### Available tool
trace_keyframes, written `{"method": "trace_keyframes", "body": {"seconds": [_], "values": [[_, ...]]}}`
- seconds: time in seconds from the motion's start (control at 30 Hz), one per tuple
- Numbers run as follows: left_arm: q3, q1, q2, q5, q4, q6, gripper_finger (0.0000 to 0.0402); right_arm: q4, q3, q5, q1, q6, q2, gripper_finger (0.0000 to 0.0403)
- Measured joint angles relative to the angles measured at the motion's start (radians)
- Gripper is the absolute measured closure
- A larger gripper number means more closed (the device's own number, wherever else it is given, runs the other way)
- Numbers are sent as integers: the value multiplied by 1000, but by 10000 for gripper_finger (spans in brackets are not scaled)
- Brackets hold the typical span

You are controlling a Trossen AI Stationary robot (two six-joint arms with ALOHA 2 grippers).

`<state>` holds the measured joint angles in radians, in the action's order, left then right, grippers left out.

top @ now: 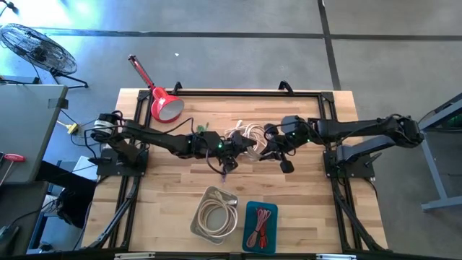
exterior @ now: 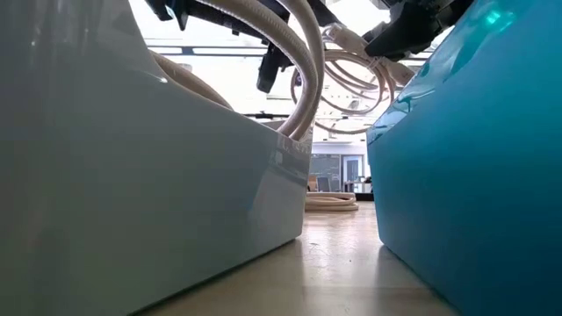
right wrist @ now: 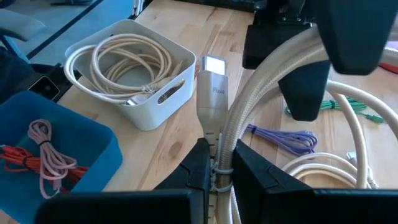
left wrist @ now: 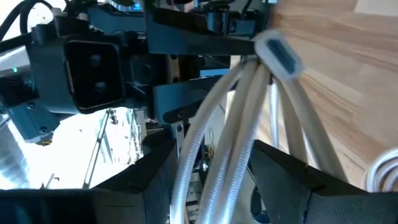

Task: Pick & Place USB Port
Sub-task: Put the light brown HDMI cable into the white bin

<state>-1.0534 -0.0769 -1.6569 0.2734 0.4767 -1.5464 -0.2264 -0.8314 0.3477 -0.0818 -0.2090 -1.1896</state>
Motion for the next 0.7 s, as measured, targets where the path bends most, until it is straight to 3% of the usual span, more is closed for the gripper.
{"method": "trace_keyframes", "body": {"seconds": [0.7], "values": [[0, 0, 1, -23, 4, 10, 209, -1, 0, 0, 0, 0, 0, 370]]}}
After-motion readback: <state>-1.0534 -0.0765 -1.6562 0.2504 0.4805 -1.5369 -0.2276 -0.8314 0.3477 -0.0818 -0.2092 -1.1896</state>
